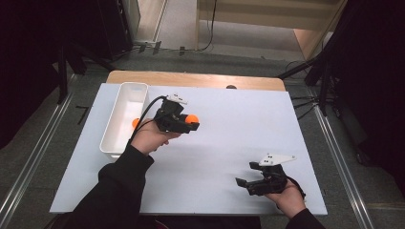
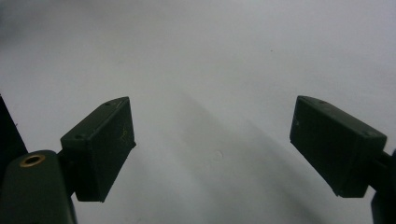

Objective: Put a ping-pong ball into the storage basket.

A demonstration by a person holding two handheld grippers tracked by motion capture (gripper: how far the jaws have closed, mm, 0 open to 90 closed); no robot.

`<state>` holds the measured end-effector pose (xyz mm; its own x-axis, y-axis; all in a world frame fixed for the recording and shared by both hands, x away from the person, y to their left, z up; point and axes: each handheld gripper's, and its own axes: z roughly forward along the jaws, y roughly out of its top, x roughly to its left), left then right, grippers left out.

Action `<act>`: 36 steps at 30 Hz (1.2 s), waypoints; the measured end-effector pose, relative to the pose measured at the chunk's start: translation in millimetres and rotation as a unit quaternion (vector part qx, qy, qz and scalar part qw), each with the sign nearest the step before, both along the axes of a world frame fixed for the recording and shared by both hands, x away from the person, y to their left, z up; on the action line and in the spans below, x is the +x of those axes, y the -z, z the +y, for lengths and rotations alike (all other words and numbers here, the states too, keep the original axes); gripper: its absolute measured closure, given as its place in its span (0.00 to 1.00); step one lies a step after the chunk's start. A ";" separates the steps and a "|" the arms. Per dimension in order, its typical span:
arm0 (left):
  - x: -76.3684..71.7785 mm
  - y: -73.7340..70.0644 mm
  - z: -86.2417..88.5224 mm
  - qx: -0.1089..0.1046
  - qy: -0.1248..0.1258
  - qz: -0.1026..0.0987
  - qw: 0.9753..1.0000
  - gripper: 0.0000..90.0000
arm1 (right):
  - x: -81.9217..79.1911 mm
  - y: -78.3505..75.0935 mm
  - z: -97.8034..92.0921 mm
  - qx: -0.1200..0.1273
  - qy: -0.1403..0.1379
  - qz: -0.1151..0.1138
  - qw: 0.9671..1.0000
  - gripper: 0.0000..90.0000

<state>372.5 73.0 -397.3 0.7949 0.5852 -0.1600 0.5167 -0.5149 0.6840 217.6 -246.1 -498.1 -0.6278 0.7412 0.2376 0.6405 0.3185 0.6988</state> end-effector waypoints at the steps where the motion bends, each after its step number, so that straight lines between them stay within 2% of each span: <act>1: 0.3 -0.3 1.2 -0.003 -0.002 -0.001 1.000 0.56 | 0.0 0.0 0.0 -0.001 0.000 0.000 1.000 0.14; 4: 1.3 -2.6 5.0 -0.006 -0.004 0.002 1.000 0.56 | 0.1 0.0 0.1 -0.001 0.001 0.000 1.000 0.14; 9: 3.4 -5.2 11.2 0.004 0.001 0.012 1.000 0.56 | 0.2 0.1 0.2 -0.002 0.001 -0.001 1.000 0.14; 21: 3.8 -12.7 22.3 0.006 0.005 0.000 1.000 0.56 | 0.2 0.1 0.2 -0.001 0.001 -0.001 1.000 0.14; 36: 10.4 -21.6 43.1 -0.009 -0.018 -0.002 1.000 0.56 | 0.2 -0.1 -0.4 -0.001 0.000 -0.001 1.000 0.14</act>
<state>382.9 116.2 -375.7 0.7735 0.6112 -0.1679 0.5329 -0.4836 0.6944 217.9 -246.5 -497.9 -0.6289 0.7410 0.2353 0.6387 0.3198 0.6999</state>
